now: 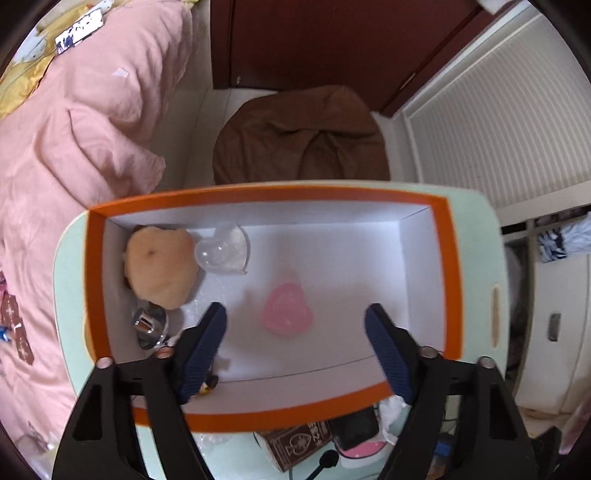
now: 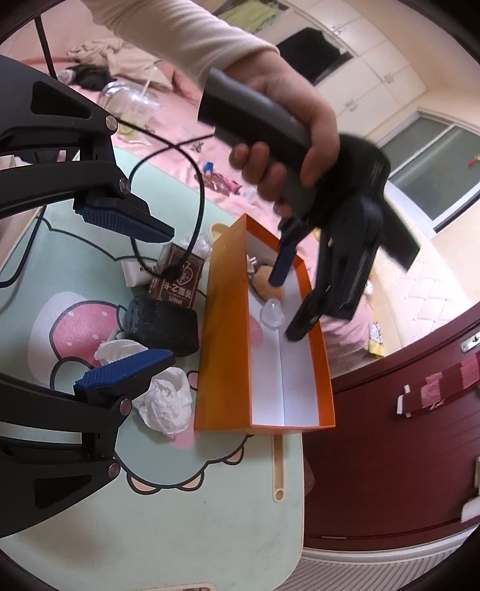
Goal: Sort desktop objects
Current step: 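Grasp the pink heart with the left tool, place it on the table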
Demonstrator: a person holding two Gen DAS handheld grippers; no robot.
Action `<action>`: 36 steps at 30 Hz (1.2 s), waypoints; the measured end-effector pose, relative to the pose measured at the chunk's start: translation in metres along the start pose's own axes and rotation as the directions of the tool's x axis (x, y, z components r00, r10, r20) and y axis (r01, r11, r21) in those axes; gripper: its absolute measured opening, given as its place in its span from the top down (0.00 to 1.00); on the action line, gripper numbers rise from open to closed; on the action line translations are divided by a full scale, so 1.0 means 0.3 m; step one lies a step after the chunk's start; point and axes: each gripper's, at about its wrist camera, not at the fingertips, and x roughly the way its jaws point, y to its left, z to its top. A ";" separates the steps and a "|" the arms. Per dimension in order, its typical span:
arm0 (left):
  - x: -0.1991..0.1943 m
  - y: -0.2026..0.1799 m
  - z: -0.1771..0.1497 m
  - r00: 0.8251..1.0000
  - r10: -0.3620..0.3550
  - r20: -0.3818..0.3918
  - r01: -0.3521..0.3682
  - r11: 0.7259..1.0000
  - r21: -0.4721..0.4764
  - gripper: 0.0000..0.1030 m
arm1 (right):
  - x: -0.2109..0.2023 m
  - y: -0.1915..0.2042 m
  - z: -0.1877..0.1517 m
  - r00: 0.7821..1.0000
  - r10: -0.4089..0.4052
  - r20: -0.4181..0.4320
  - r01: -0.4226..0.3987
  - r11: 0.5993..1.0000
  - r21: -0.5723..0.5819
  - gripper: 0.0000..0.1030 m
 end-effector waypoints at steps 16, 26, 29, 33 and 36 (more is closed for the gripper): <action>0.112 -0.031 -0.011 0.993 0.110 -0.030 -0.106 0.988 0.111 0.62 | -0.024 -0.031 0.010 0.999 0.053 0.002 -0.053 0.997 0.063 0.38; -0.067 0.038 -0.042 0.990 -0.036 0.135 0.026 0.997 0.071 0.62 | 0.020 -0.052 0.003 0.999 0.016 -0.030 -0.013 0.997 0.079 0.38; -0.169 0.058 -0.082 0.976 -0.083 0.203 0.071 0.995 0.066 0.62 | 0.038 -0.064 -0.004 0.999 -0.004 -0.047 0.008 0.996 0.087 0.38; -0.263 0.090 -0.174 0.957 -0.124 0.263 0.109 0.992 0.071 0.62 | 0.054 -0.075 -0.014 0.997 -0.045 -0.060 0.050 0.995 0.089 0.38; -0.263 0.127 -0.257 0.953 -0.156 0.261 0.149 0.988 0.049 0.62 | 0.060 -0.082 -0.020 0.995 -0.074 -0.061 0.079 0.993 0.088 0.38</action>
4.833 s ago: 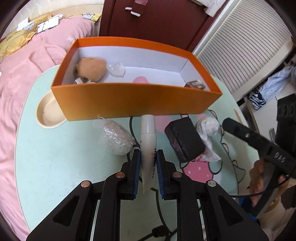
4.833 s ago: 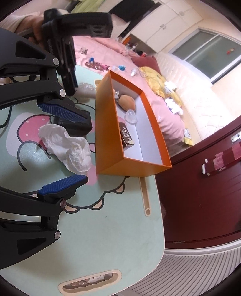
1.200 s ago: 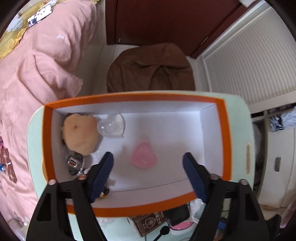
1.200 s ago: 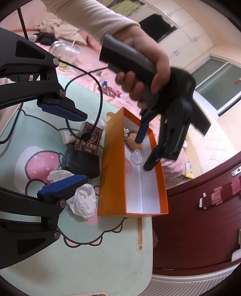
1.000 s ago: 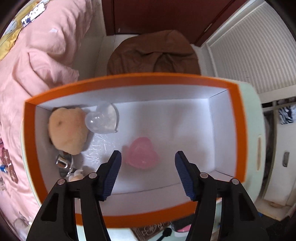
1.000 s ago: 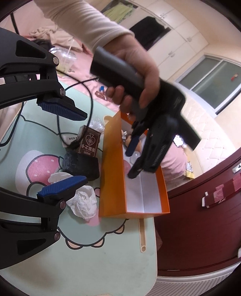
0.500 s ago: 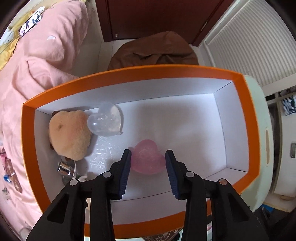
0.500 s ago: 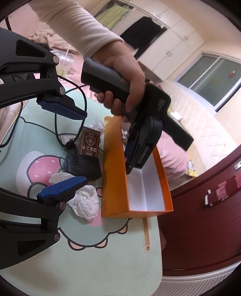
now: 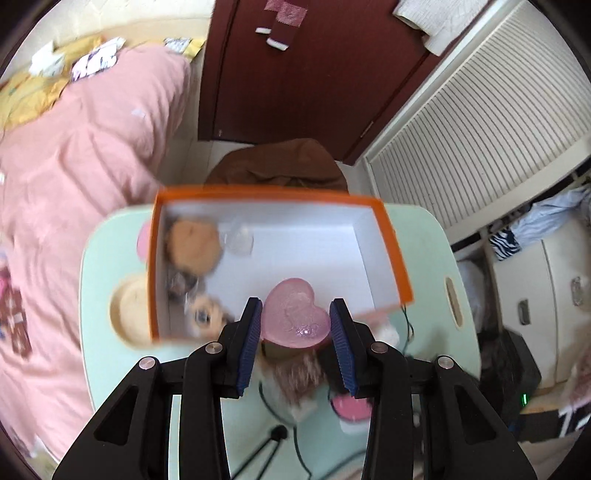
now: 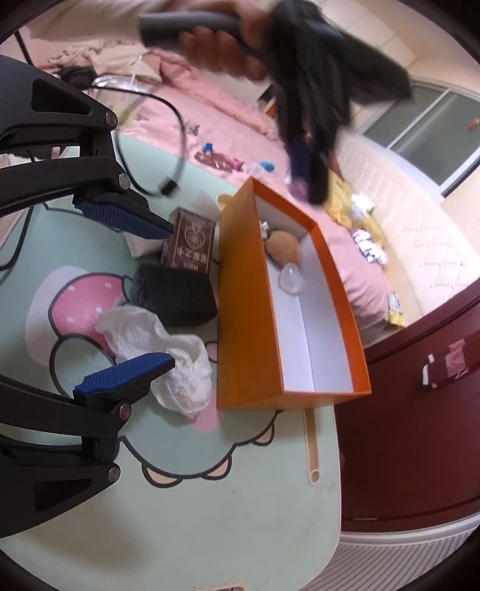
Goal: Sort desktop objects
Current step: 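Grasp the pink heart with the left tool, place it on the table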
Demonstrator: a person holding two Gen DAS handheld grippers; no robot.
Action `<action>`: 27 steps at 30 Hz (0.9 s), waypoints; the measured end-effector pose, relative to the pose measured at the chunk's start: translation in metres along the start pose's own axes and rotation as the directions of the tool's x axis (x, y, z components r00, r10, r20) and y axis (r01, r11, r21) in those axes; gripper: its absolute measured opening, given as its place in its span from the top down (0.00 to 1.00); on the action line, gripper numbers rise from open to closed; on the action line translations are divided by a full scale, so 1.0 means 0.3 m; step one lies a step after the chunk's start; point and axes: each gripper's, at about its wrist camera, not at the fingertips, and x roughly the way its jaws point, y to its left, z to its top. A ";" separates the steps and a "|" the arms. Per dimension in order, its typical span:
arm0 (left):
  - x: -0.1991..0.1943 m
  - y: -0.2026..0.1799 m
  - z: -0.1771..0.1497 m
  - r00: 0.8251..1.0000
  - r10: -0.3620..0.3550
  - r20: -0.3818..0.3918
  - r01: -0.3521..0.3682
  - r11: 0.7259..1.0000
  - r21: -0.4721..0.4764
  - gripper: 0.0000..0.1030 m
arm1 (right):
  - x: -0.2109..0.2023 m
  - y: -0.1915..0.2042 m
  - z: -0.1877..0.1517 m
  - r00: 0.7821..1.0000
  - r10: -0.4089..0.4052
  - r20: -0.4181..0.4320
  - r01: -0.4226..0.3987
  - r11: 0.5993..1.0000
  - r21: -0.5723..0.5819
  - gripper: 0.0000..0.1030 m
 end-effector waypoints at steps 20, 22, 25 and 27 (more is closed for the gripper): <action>0.074 0.094 -0.302 0.980 0.002 0.198 0.007 0.999 -0.047 0.40 | 0.006 -0.017 -0.017 0.997 -0.077 -0.010 0.077 0.997 0.028 0.38; 0.037 0.097 -0.317 0.963 0.023 0.268 -0.014 0.999 -0.037 0.26 | 0.000 -0.014 -0.019 0.996 -0.085 -0.008 0.085 0.996 0.027 0.38; -0.016 0.123 -0.336 0.933 0.058 0.354 -0.042 0.998 -0.052 0.25 | -0.009 -0.009 -0.012 0.995 -0.099 -0.001 0.099 0.995 0.021 0.38; -0.041 0.170 -0.347 0.923 0.071 0.378 -0.032 0.994 -0.108 0.25 | -0.014 -0.007 -0.005 0.994 -0.106 0.003 0.106 0.994 0.018 0.38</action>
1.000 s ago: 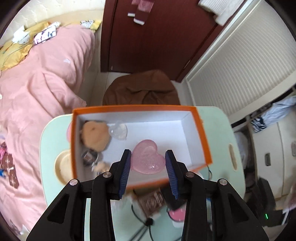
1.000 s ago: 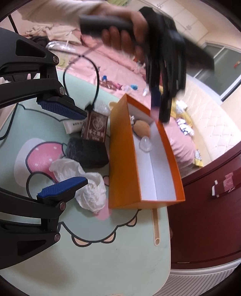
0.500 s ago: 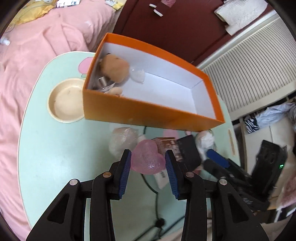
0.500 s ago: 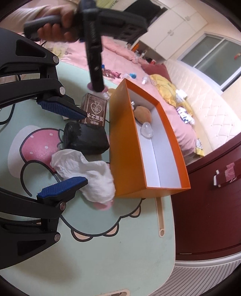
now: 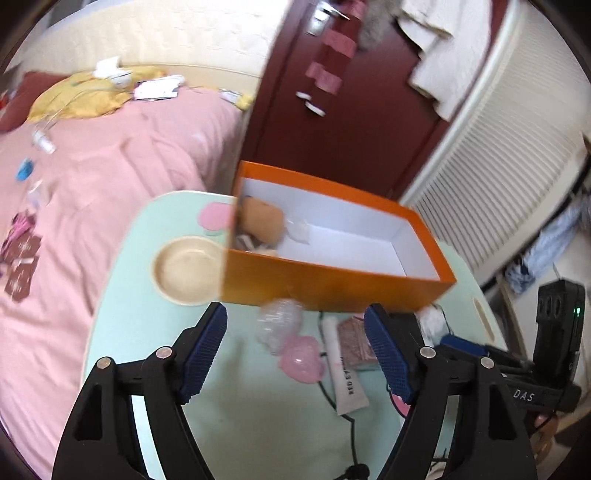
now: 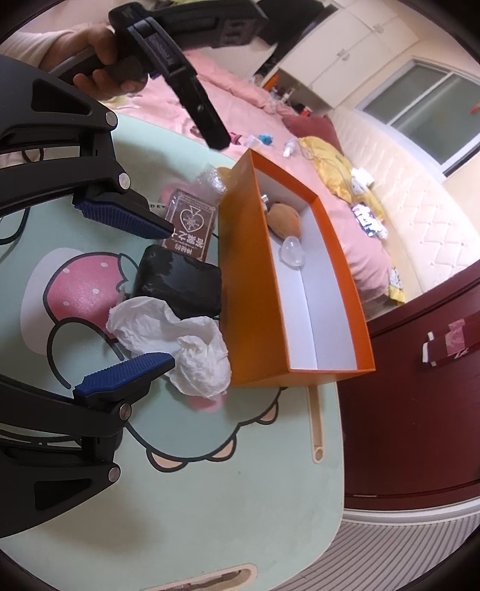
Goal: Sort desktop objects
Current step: 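Grasp the pink heart with the left tool, place it on the table, then grasp the cartoon figurine with the right tool, set it on the table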
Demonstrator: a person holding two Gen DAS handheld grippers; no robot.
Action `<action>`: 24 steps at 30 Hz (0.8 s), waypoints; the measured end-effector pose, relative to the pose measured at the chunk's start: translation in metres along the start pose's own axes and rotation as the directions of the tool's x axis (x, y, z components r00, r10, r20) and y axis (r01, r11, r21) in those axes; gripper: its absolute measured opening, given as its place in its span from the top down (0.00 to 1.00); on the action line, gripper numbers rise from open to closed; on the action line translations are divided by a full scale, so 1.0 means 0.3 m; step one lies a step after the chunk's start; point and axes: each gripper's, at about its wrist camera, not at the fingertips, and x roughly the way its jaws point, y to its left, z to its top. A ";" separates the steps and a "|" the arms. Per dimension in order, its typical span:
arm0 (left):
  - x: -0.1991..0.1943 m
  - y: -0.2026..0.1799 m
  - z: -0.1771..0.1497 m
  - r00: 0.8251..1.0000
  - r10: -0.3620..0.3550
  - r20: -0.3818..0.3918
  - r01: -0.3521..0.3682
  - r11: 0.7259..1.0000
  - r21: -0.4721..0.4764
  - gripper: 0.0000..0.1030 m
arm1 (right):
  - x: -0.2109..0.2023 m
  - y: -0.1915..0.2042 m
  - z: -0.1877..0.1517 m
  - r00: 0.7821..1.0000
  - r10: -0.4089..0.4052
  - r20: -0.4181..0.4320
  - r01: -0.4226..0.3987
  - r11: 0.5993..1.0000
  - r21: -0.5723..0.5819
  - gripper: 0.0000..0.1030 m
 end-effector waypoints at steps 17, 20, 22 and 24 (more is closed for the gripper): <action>0.086 0.060 -0.140 0.995 0.084 -0.051 -0.084 0.996 0.019 0.25 | 0.152 0.212 0.441 0.948 0.160 -0.276 -0.177 0.984 -0.038 0.38; 0.085 0.071 -0.148 0.996 0.076 -0.035 -0.076 0.997 0.011 0.25 | 0.294 0.279 0.509 0.894 0.125 -0.430 -0.169 0.983 -0.067 0.38; 0.085 0.070 -0.154 0.997 0.077 -0.029 -0.077 0.997 0.015 0.25 | 0.380 0.303 0.514 0.858 0.075 -0.507 -0.145 0.984 -0.101 0.38; 0.087 0.064 -0.158 0.997 0.079 -0.023 -0.079 0.997 0.023 0.24 | 0.460 0.323 0.510 0.816 0.040 -0.576 -0.135 0.983 -0.124 0.38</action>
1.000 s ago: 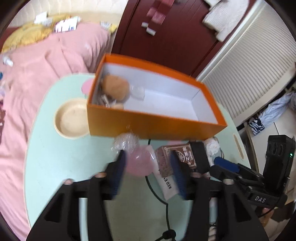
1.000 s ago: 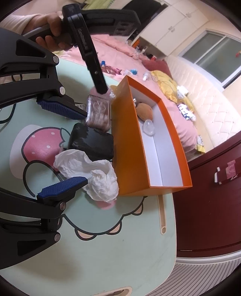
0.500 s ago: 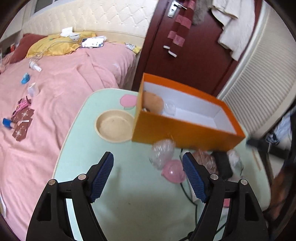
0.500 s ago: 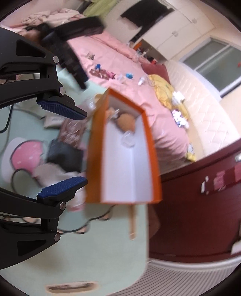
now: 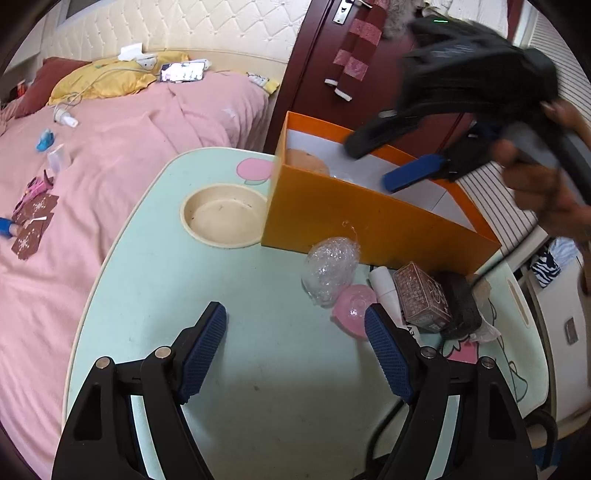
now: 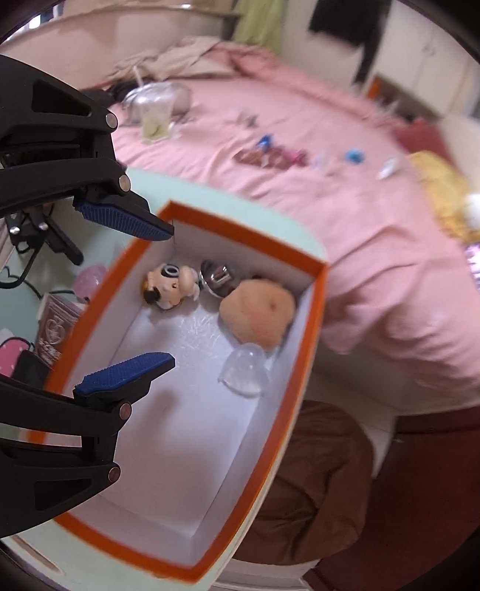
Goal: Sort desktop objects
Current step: 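Grasp the cartoon figurine with the right tool, set it on the table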
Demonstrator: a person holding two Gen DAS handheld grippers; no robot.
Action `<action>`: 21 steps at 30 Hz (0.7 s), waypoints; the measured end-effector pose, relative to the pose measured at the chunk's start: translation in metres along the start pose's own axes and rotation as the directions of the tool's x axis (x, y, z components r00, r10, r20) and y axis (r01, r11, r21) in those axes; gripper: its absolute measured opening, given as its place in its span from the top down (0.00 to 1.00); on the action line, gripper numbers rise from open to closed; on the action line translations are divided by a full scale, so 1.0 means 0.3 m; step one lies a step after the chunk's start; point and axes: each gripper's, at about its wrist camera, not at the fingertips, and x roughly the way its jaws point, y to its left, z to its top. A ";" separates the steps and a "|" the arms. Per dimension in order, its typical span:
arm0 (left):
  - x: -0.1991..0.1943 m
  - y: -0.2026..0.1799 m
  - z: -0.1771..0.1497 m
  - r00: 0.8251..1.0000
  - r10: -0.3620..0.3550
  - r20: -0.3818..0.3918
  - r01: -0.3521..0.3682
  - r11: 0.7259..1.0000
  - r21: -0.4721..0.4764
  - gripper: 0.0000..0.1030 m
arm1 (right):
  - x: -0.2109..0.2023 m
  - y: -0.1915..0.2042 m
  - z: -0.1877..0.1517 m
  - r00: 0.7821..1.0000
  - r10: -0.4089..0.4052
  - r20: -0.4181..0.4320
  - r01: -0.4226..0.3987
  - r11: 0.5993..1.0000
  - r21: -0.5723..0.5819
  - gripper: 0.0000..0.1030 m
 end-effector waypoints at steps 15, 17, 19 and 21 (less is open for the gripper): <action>-0.004 -0.011 -0.007 1.000 -0.004 0.017 0.004 1.000 0.021 0.21 | 0.199 0.029 0.066 0.962 -0.163 -0.220 0.146 0.985 -0.090 0.67; -0.004 -0.014 -0.009 1.000 -0.002 0.017 0.002 1.000 0.025 0.21 | 0.172 0.016 0.059 0.971 -0.158 -0.178 0.147 0.986 -0.077 0.67; -0.003 -0.016 -0.009 1.000 0.001 0.017 -0.002 1.000 0.029 0.21 | 0.132 0.007 0.048 0.981 -0.143 -0.134 0.135 0.989 -0.065 0.67; -0.001 -0.017 -0.010 1.000 0.005 0.017 -0.005 0.999 0.032 0.21 | 0.066 0.008 0.028 0.989 -0.136 -0.064 0.132 0.989 -0.064 0.67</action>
